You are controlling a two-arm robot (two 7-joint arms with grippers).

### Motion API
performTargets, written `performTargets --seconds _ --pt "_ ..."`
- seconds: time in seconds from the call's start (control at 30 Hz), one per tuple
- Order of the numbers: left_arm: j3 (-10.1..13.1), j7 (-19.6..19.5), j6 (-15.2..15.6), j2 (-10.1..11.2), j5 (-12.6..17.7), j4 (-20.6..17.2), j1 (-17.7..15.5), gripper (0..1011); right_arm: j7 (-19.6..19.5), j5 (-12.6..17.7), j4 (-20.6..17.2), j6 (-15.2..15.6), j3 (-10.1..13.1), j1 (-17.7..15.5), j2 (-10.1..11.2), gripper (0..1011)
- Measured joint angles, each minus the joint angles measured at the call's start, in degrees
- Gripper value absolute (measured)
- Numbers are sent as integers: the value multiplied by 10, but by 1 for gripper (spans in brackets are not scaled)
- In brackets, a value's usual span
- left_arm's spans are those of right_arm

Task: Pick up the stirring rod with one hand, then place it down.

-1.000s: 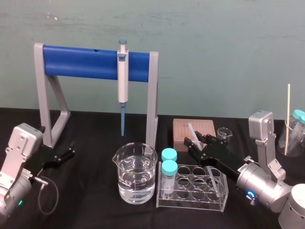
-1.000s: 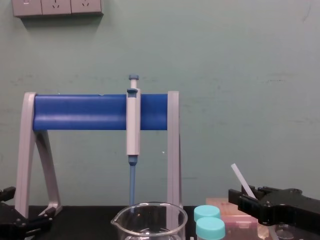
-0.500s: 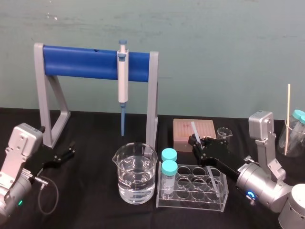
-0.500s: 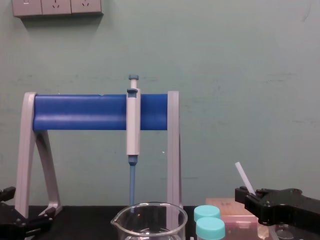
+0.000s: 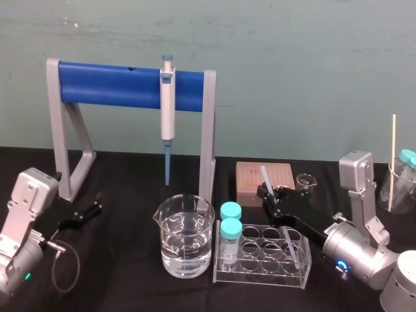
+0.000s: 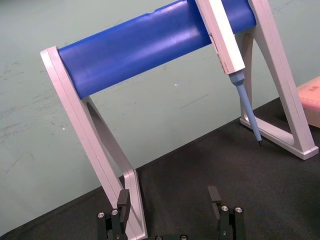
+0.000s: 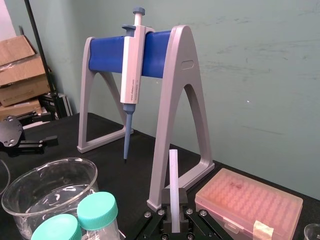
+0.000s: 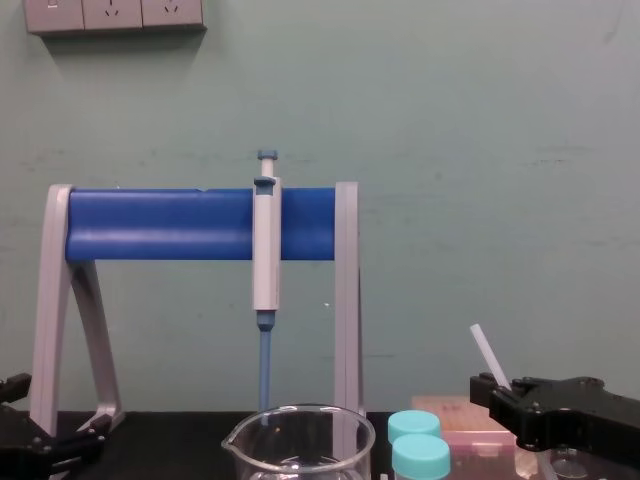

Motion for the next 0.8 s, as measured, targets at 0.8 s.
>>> performTargets --seconds 0.8 --pt "0 0 0 0 0 0 0 1000 -19 -20 -46 -74 14 -13 6 69"
